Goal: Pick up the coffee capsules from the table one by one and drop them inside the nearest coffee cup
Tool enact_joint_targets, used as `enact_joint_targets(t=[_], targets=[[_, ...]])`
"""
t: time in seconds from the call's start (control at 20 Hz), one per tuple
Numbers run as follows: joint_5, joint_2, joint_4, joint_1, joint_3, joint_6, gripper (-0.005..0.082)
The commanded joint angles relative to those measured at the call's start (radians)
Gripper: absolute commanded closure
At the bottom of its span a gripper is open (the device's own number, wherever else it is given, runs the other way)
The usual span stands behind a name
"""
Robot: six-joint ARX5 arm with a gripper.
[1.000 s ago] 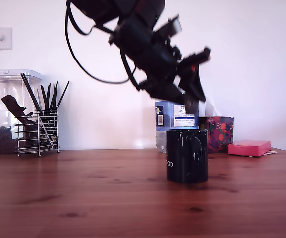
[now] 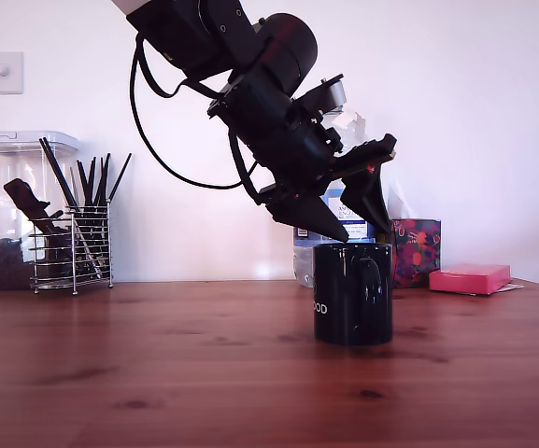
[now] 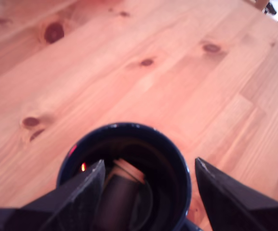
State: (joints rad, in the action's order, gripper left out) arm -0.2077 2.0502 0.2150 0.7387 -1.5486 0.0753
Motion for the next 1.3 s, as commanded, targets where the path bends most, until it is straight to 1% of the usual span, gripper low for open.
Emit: enact_joint_targets(t=[0.0,0.05,0.1,0.25,0.3,0.5,0.7,0.85,1.0,1.25], targets=[[-0.001,-0.015,0.008,0.001,-0.011,-0.005,0.0238],[0.0,-0.032,0.02,0.002,-0.011,-0.005,0.0287],[0.0,-0.048,0.031,0.001,-0.011,-0.006,0.0362],[0.007,-0.109,0.08,0.001,-0.011,-0.008,0.0724],[0.009,-0.128,0.098,0.001,-0.011,-0.018,0.08],[0.066,-0.213,0.135,0.001,-0.011,-0.024,0.0789],[0.07,-0.277,0.137,0.001,-0.006,-0.026,0.0788],[0.076,-0.324,0.137,0.001,0.03,-0.033,0.0788],[0.098,-0.381,0.1,0.0,0.114,-0.035,0.0788],[0.097,-0.512,-0.023,-0.033,0.341,-0.035,0.0788]])
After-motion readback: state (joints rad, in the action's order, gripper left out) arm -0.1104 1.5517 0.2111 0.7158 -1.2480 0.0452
